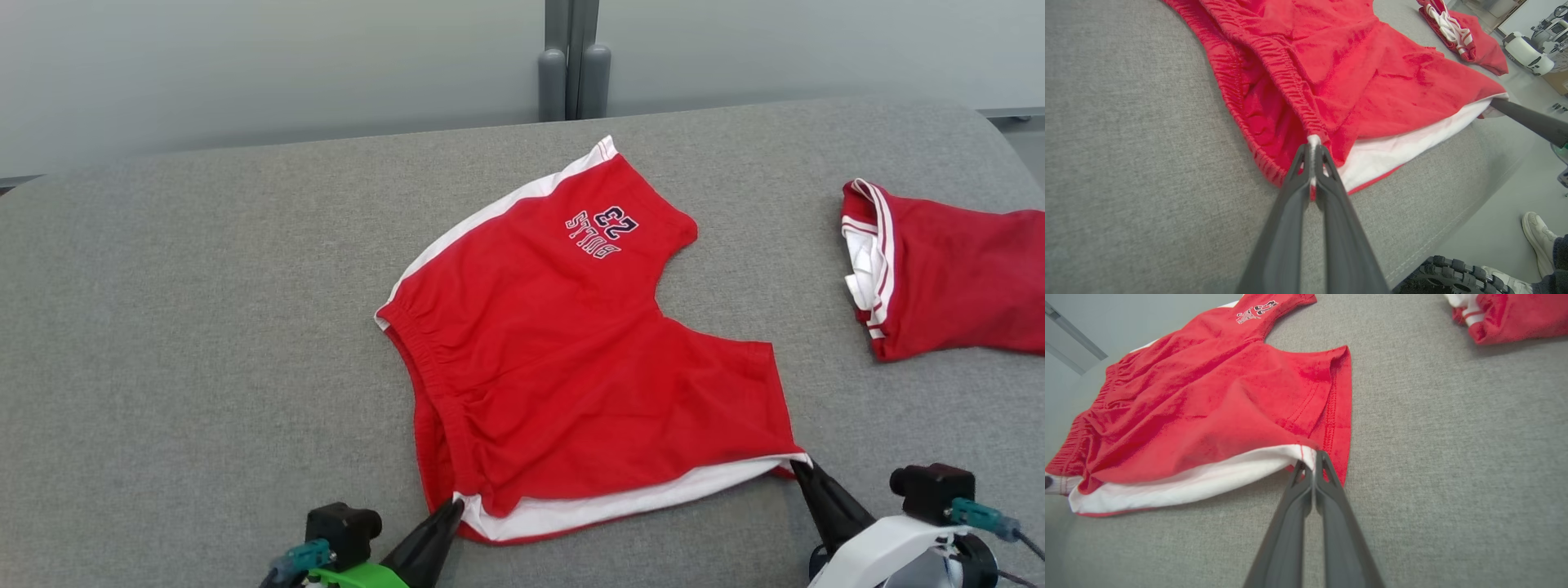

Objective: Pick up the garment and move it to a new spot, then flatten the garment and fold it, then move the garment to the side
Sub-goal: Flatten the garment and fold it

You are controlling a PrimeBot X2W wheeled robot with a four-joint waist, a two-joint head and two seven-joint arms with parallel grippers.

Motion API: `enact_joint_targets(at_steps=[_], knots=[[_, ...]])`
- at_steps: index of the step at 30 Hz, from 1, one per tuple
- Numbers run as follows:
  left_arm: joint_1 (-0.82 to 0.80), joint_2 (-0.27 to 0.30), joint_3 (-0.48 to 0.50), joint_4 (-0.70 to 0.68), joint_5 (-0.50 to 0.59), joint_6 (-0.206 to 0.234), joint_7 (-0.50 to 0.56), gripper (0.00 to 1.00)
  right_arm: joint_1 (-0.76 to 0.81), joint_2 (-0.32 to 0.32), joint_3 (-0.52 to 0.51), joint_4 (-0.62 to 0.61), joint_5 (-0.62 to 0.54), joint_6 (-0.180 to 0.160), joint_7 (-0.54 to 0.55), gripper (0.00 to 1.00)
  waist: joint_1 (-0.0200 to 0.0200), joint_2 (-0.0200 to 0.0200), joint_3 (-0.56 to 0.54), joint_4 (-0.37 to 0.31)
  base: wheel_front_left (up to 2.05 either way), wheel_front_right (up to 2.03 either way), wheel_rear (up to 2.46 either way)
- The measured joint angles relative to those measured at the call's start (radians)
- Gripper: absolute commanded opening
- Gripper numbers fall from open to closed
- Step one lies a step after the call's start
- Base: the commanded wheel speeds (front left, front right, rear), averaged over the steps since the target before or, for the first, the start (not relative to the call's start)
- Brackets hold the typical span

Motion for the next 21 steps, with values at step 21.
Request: enact_joint_targets(at_steps=[21], knots=[[-0.184, 0.087, 0.174, -0.38, -0.347, 0.01, 0.285, 0.0, -0.412, -0.147, -0.079, -0.273, 0.212, 0.059, 0.294, 0.0, 0.0001, 0.0, 0.145, 0.028, 0.0, 0.0, 0.0]])
